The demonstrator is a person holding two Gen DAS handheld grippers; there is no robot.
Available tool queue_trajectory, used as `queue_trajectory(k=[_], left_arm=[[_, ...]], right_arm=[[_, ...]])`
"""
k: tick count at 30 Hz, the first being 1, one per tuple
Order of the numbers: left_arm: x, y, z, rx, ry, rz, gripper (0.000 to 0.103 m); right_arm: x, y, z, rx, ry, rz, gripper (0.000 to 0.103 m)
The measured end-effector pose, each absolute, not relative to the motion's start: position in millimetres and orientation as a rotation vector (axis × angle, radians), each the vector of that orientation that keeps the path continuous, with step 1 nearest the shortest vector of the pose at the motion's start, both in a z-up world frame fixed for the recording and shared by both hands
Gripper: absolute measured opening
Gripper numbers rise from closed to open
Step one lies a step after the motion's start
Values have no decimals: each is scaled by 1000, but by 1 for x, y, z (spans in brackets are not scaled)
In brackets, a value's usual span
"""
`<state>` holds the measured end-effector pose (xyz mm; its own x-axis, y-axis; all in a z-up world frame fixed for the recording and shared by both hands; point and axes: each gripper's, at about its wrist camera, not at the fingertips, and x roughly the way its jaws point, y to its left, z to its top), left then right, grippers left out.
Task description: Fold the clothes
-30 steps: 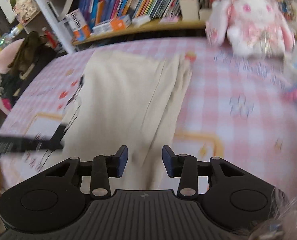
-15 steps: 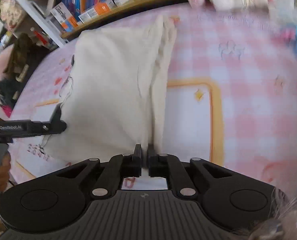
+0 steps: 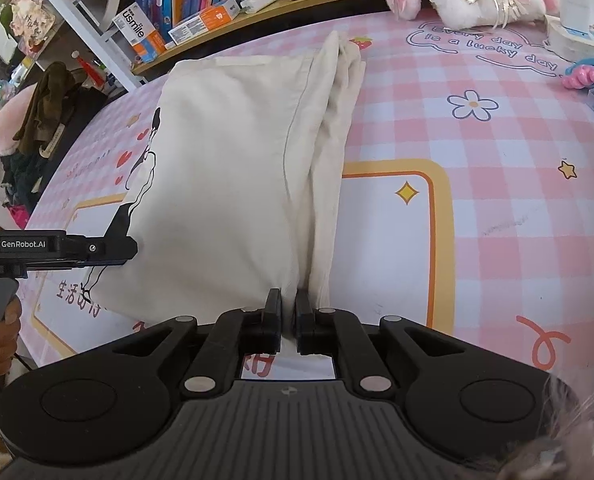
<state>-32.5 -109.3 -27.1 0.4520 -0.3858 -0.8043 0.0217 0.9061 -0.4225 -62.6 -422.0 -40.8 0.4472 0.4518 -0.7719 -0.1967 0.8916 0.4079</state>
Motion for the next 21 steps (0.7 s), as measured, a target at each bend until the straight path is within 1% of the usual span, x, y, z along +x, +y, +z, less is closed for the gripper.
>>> queue_trajectory(k=[4, 9, 14, 15, 16, 17, 18, 19, 21], left_arm=[[-36, -119, -20, -317, 1074, -216, 53], [-51, -116, 1, -280, 989, -213, 55], [-67, -108, 13, -255, 937, -162, 66], [-69, -107, 13, -243, 937, -152, 66], [-72, -106, 12, -230, 938, -143, 67], [-74, -106, 12, -219, 942, -136, 67], [-75, -106, 11, -211, 945, -130, 67], [-77, -105, 11, -208, 941, -125, 67], [-80, -103, 13, -205, 930, -113, 67]], right_arm=[[-63, -422, -40, 273, 1032, 407, 5], [-63, -422, -40, 267, 1033, 407, 5], [-68, -412, -28, 197, 1008, 361, 7], [-69, -409, -24, 171, 991, 354, 10], [-70, -406, -19, 148, 969, 347, 17], [-70, -403, -14, 126, 946, 340, 33], [-70, -401, -10, 108, 921, 336, 40], [-70, -399, -5, 92, 895, 335, 42], [-70, -394, 1, 63, 855, 335, 42]])
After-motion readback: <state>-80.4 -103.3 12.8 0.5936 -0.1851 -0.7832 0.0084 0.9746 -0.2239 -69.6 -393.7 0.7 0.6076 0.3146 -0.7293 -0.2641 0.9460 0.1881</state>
